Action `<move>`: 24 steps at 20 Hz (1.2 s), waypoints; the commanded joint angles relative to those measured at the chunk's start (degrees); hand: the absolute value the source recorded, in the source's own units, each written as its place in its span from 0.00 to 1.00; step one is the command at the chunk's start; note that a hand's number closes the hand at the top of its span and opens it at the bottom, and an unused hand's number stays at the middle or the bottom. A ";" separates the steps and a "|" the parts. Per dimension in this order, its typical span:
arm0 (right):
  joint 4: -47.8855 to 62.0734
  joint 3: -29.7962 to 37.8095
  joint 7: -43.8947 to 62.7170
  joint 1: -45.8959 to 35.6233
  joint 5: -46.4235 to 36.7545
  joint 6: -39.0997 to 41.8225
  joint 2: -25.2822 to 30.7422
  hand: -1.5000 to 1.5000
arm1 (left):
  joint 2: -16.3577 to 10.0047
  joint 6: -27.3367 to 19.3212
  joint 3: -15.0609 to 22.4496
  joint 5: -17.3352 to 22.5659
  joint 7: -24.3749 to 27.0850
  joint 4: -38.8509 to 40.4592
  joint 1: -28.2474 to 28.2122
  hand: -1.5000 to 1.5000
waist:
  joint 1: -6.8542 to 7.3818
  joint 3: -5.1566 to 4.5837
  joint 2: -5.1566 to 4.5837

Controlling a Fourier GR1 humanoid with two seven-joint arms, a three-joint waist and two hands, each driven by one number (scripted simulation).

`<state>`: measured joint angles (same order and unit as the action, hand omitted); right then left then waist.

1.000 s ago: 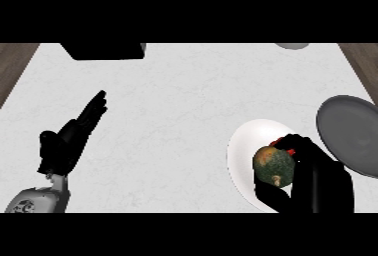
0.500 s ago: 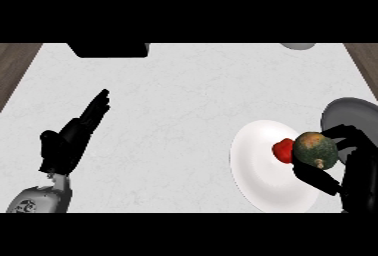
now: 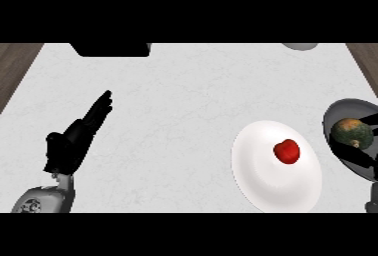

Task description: Pick the squash from the plate and place it in the pan

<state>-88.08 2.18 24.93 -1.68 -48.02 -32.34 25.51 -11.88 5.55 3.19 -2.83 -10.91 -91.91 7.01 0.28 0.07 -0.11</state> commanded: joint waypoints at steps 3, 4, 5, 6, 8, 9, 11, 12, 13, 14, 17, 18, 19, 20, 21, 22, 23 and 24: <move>21.65 6.95 -15.61 -9.12 8.68 -4.97 1.31 1.00 | 1.17 -0.71 0.53 -2.19 -0.88 0.65 1.16 0.50 | 0.23 0.01 -0.05; 23.83 7.14 -17.52 -9.21 8.93 -6.31 0.05 1.00 | -1.38 2.28 -2.29 0.88 -0.45 -1.22 -0.79 0.50 | 0.31 -0.01 0.00; 23.86 8.72 -19.45 -10.43 11.26 -3.01 2.74 1.00 | 0.84 0.17 -1.07 -2.19 3.94 4.24 0.13 0.50 | -0.02 -0.03 -0.01; 30.15 9.25 -19.62 -14.98 9.55 -4.08 2.92 1.00 | 0.16 1.54 -1.83 0.07 -1.91 2.01 3.38 0.50 | 0.27 -0.01 -0.07; 32.33 11.74 -24.47 -14.80 13.20 -3.34 4.41 1.00 | -1.40 3.33 -3.55 1.90 -4.21 -1.04 3.58 0.50 | 0.16 -0.01 0.01; 37.56 12.54 -27.77 -17.24 14.15 -3.93 4.33 1.00 | -1.64 3.84 -4.04 1.54 0.69 1.11 0.89 0.50 | 0.34 -0.01 -0.05; 45.42 13.62 -34.39 -19.19 14.70 -8.62 2.21 1.00 | 2.23 0.37 0.04 -2.05 -1.22 -0.88 0.73 0.50 | 0.47 0.03 -0.10; 46.50 14.90 -33.62 -21.62 15.63 -3.83 6.34 1.00 | -1.07 3.55 -3.56 0.44 0.33 0.91 1.50 0.50 | 0.41 0.00 -0.09; 47.03 16.42 -36.02 -20.98 17.27 -2.43 8.61 1.00 | 2.45 0.43 -0.77 -2.33 0.98 3.25 2.78 0.50 | 0.18 0.01 -0.13; 43.94 16.28 -35.76 -19.70 17.71 -0.66 9.05 1.00 | 1.53 1.57 -1.54 -1.40 -1.77 0.43 1.71 0.50 | 0.00 -0.03 0.04; 54.72 17.73 -24.91 -20.16 15.93 -1.72 7.22 1.00 | 1.25 1.93 -1.35 -0.91 -0.60 -1.19 0.56 0.50 | 1.04 0.01 -0.36; 57.13 15.03 -22.56 -23.05 14.04 2.66 7.51 0.00 | 1.81 1.26 -0.83 -1.76 -1.67 -0.13 3.33 0.50 | 1.30 -0.01 -0.54; 58.97 15.41 -23.04 -24.39 14.63 6.40 10.18 0.00 | 0.62 3.00 -1.98 -0.73 1.63 1.93 0.81 0.50 | 1.36 -0.03 -0.53; 62.24 15.52 -24.88 -27.68 14.66 7.26 10.65 0.00 | 1.77 2.20 -0.77 -1.83 1.50 2.15 1.62 0.50 | 1.58 0.06 -0.59; 64.76 17.42 -29.10 -27.81 16.72 7.90 11.20 0.00 | 0.46 2.91 -2.20 -0.48 -0.99 -0.69 1.46 0.50 | 1.62 0.12 -0.47; 66.79 18.56 -33.57 -27.16 18.08 7.01 9.85 0.00 | 1.70 1.90 -1.24 -1.59 -1.77 0.92 3.69 0.50 | 1.33 0.17 -0.59; 68.42 19.19 -33.63 -30.58 18.47 7.57 10.07 0.00 | 1.39 3.24 -1.84 -0.44 1.03 2.42 2.58 0.50 | 1.88 0.19 -0.77; 70.22 20.70 -38.25 -28.44 19.39 6.81 11.24 0.00 | 0.46 3.69 -2.63 0.42 -2.73 0.34 4.41 0.50 | 1.82 0.27 -0.78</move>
<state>-25.13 20.03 -7.01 -28.24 -30.87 -27.28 35.20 -10.79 8.21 1.39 -3.55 -11.52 -91.08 9.50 1.72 0.20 -0.68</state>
